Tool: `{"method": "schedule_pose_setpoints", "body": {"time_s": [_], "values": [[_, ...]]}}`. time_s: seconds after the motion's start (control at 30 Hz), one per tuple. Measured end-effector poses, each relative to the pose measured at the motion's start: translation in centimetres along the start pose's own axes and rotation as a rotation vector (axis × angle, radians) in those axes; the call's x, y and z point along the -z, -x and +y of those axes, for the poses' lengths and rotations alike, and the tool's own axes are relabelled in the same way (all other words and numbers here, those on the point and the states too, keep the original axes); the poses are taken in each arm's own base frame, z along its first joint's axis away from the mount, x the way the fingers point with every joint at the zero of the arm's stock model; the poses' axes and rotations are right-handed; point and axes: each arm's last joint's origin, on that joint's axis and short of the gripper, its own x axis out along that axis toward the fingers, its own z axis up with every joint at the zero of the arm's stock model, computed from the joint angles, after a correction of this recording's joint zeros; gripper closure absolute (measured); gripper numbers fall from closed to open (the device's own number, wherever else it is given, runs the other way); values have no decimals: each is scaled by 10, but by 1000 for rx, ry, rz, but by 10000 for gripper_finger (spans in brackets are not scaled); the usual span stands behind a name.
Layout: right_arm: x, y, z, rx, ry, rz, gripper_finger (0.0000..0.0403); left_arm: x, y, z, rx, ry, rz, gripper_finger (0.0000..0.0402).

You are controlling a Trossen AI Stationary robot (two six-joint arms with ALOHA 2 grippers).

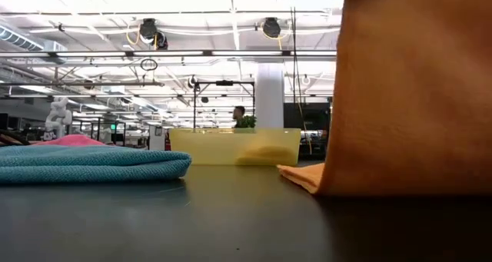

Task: Fold microfiber towels
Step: Fold the orange microfiber cloth

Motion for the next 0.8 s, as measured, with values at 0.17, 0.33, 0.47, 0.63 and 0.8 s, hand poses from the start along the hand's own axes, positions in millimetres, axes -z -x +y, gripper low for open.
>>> {"method": "schedule_pose_setpoints", "body": {"time_s": [0.17, 0.33, 0.47, 0.63, 0.8], "values": [[7, -8, -14, 89, -90, 77, 402, 9, -16, 20, -67, 66, 104, 388], [20, -9, -30, 211, -149, 180, 402, 16, -25, 37, -150, 137, 176, 396], [25, -6, -39, 302, -202, 193, 402, 20, -32, 48, -192, 185, 212, 390], [23, -4, -49, 352, -251, 204, 402, 19, -38, 56, -215, 193, 216, 388], [20, -9, -62, 413, -259, 223, 402, 19, -45, 65, -229, 204, 228, 397]]}}
